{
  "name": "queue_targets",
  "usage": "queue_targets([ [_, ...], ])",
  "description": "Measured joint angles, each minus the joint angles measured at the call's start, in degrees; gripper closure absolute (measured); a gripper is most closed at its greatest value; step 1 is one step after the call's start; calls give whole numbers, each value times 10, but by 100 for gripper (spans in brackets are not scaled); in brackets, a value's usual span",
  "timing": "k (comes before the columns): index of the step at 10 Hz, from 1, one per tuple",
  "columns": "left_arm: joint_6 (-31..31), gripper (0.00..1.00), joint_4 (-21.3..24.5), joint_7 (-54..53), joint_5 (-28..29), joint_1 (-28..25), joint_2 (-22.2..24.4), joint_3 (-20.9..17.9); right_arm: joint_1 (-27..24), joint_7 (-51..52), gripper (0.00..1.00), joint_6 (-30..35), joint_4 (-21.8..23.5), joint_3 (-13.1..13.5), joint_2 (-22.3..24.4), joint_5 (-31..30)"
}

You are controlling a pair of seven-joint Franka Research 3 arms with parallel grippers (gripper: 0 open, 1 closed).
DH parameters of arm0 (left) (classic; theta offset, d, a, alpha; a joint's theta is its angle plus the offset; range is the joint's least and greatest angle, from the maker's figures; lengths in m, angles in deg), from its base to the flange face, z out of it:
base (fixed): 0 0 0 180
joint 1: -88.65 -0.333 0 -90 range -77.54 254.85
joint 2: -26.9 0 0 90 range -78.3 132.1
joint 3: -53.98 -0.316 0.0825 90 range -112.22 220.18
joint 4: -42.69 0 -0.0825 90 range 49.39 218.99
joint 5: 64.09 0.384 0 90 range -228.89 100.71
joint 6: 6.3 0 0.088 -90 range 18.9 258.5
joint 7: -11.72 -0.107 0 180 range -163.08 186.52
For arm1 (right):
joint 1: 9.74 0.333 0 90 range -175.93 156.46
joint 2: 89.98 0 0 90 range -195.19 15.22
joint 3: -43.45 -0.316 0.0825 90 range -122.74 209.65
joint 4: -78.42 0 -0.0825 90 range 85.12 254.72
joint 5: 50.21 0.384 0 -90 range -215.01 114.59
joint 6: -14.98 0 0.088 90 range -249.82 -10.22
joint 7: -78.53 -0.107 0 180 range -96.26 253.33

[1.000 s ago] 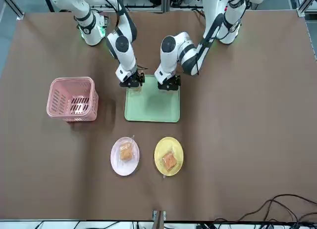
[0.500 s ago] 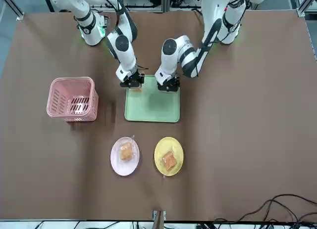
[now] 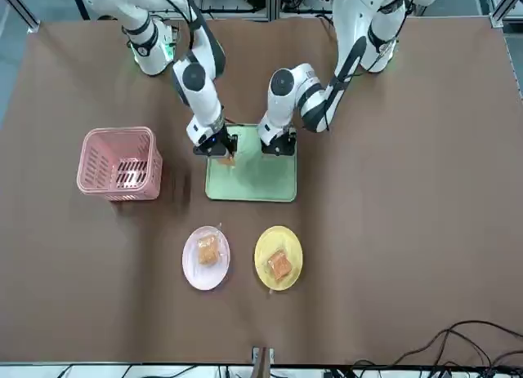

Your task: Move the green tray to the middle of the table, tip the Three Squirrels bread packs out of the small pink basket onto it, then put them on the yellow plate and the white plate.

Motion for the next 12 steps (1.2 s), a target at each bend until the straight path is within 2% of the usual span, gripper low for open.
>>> queue_targets([
  [2,-5,33,-4,0,0,-8,5,0,-37,10,49,1,-54,2,0,-3],
  [4,-56,34,-24,0,0,-32,32,1,-71,47,51,51,-127,4,-9,-3],
  [5,-90,35,-46,0,-1,-44,51,1,-88,68,51,89,-176,4,-26,-11],
  [7,-135,48,-114,1,-18,-69,67,0,-118,84,51,161,-282,4,-78,-70],
  [9,-147,50,-185,1,-22,-95,48,-3,-127,89,51,189,-358,4,-139,-93],
  [12,-147,52,-291,26,-22,-98,-26,-15,-136,111,51,189,-413,4,-203,-94],
])
